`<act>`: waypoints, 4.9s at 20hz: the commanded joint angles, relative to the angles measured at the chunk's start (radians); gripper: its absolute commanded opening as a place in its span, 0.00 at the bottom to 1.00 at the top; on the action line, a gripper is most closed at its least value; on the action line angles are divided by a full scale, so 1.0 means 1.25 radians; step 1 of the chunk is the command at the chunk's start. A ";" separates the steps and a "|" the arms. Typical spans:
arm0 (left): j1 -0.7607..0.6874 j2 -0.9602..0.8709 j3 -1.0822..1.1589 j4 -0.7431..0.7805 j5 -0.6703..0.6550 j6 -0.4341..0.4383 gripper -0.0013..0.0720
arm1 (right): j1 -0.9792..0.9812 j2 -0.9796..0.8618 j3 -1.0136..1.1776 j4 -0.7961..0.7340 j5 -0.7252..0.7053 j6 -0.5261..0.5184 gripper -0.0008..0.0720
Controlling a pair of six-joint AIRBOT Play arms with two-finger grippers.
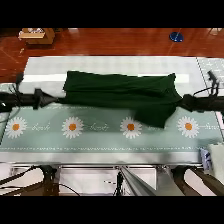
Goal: Fold the shirts.
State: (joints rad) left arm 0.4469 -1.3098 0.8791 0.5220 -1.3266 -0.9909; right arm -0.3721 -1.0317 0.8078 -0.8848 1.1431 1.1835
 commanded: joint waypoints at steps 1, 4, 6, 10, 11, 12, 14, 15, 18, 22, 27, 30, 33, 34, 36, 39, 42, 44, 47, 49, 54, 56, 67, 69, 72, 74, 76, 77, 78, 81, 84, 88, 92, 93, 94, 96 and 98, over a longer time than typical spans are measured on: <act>-0.032 0.026 0.117 -0.092 0.036 -0.023 0.04 | 0.001 0.041 0.098 0.010 -0.034 0.013 0.06; -0.105 0.019 0.147 -0.089 0.189 -0.029 0.04 | 0.001 -0.015 0.136 0.016 -0.116 0.023 0.06; -0.138 -0.004 0.157 -0.089 0.266 -0.050 0.04 | 0.001 -0.083 0.166 0.045 -0.150 0.028 0.06; -0.163 -0.104 0.199 -0.089 0.280 -0.050 0.04 | 0.042 -0.239 0.269 0.099 -0.211 0.017 0.06; -0.163 -0.136 0.214 -0.089 0.280 -0.052 0.04 | 0.061 -0.274 0.298 0.099 -0.228 0.017 0.06; -0.163 -0.166 0.229 -0.089 0.281 -0.061 0.04 | 0.081 -0.309 0.323 0.099 -0.255 0.017 0.06; -0.164 -0.225 0.262 -0.090 0.280 -0.079 0.04 | 0.103 -0.363 0.354 0.100 -0.311 0.023 0.06; -0.164 -0.252 0.280 -0.090 0.280 -0.080 0.04 | 0.112 -0.388 0.363 0.099 -0.335 0.028 0.06; -0.164 -0.317 0.335 -0.101 0.281 -0.085 0.04 | 0.117 -0.440 0.366 0.099 -0.370 0.027 0.06; -0.164 -0.378 0.365 -0.103 0.281 -0.082 0.04 | 0.121 -0.503 0.366 0.099 -0.378 0.028 0.06; -0.163 -0.416 0.366 -0.110 0.332 -0.082 0.12 | 0.150 -0.537 0.366 0.102 -0.445 0.027 0.08; -0.160 -0.418 0.372 -0.152 0.369 -0.082 0.55 | 0.148 -0.527 0.372 0.101 -0.443 0.027 0.44; -0.139 -0.414 0.414 -0.153 0.348 -0.082 0.76 | 0.113 -0.482 0.402 0.067 -0.377 0.024 0.59; -0.126 -0.413 0.437 -0.153 0.322 -0.082 0.76 | 0.093 -0.455 0.415 0.017 -0.356 0.025 0.59; -0.101 -0.413 0.479 -0.153 0.255 -0.083 0.76 | 0.048 -0.404 0.447 -0.139 -0.307 0.074 0.59; -0.083 -0.409 0.509 -0.153 0.158 -0.084 0.76 | -0.031 -0.368 0.482 -0.349 -0.204 0.179 0.64; -0.087 -0.403 0.509 -0.152 0.103 -0.085 0.76 | -0.128 -0.409 0.483 -0.291 -0.043 0.179 0.79; -0.093 -0.403 0.509 -0.152 0.085 -0.085 0.76 | -0.176 -0.468 0.483 -0.191 0.071 0.137 0.79; -0.099 -0.403 0.509 -0.152 0.082 -0.085 0.76 | -0.198 -0.540 0.483 -0.023 0.122 0.102 0.79; -0.103 -0.404 0.509 -0.152 0.082 -0.085 0.76 | -0.184 -0.570 0.483 0.049 0.082 0.099 0.79; -0.109 -0.404 0.509 -0.152 0.081 -0.085 0.76 | -0.115 -0.625 0.483 0.065 -0.025 0.112 0.79; -0.109 -0.404 0.509 -0.152 0.081 -0.084 0.75 | -0.086 -0.649 0.483 0.080 -0.060 0.112 0.79; -0.109 -0.404 0.509 -0.152 0.085 -0.083 0.59 | 0.022 -0.700 0.483 0.260 -0.099 0.007 0.06; -0.109 -0.404 0.509 -0.153 0.081 -0.083 0.33 | 0.013 -0.655 0.483 0.264 -0.085 -0.026 0.06; -0.115 -0.404 0.509 -0.167 0.072 -0.083 0.13 | -0.001 -0.561 0.483 0.211 -0.075 -0.026 0.06; -0.129 -0.404 0.509 -0.189 0.066 -0.083 0.13 | -0.006 -0.506 0.483 0.176 -0.058 -0.015 0.06; -0.153 -0.404 0.509 -0.223 0.066 -0.083 0.13 | -0.006 -0.460 0.483 0.147 -0.033 -0.004 0.06; -0.168 -0.404 0.509 -0.240 0.067 -0.083 0.12 | -0.005 -0.439 0.483 0.135 -0.018 0.005 0.06; -0.184 -0.404 0.509 -0.255 0.067 -0.083 0.12 | -0.005 -0.423 0.483 0.131 -0.003 0.007 0.06; -0.242 -0.404 0.509 -0.265 0.063 -0.082 0.05 | -0.005 -0.382 0.483 0.131 0.039 0.020 0.06; -0.309 -0.404 0.509 -0.264 0.045 -0.082 0.05 | -0.005 -0.349 0.483 0.131 0.071 0.041 0.06; -0.411 -0.404 0.509 -0.262 0.042 -0.080 0.05 | -0.005 -0.293 0.483 0.113 0.125 0.077 0.06; -0.540 -0.406 0.508 -0.199 0.077 -0.074 0.05 | -0.005 -0.216 0.483 0.056 0.176 0.121 0.06; -0.567 -0.407 0.504 -0.193 0.087 -0.074 0.05 | -0.005 -0.198 0.483 0.043 0.183 0.128 0.06; -0.592 -0.407 0.498 -0.193 0.100 -0.074 0.05 | -0.005 -0.179 0.483 0.029 0.193 0.141 0.06; -0.635 -0.408 0.486 -0.193 0.142 -0.077 0.05 | -0.005 -0.147 0.483 0.007 0.216 0.155 0.06; -0.670 -0.417 0.486 -0.197 0.178 -0.077 0.05 | -0.006 -0.124 0.483 0.005 0.242 0.165 0.06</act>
State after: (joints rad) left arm -0.3202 -1.8229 1.4933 0.2695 -1.1683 -1.0847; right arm -0.3786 -1.2350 1.4105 -0.8474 1.3952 1.3575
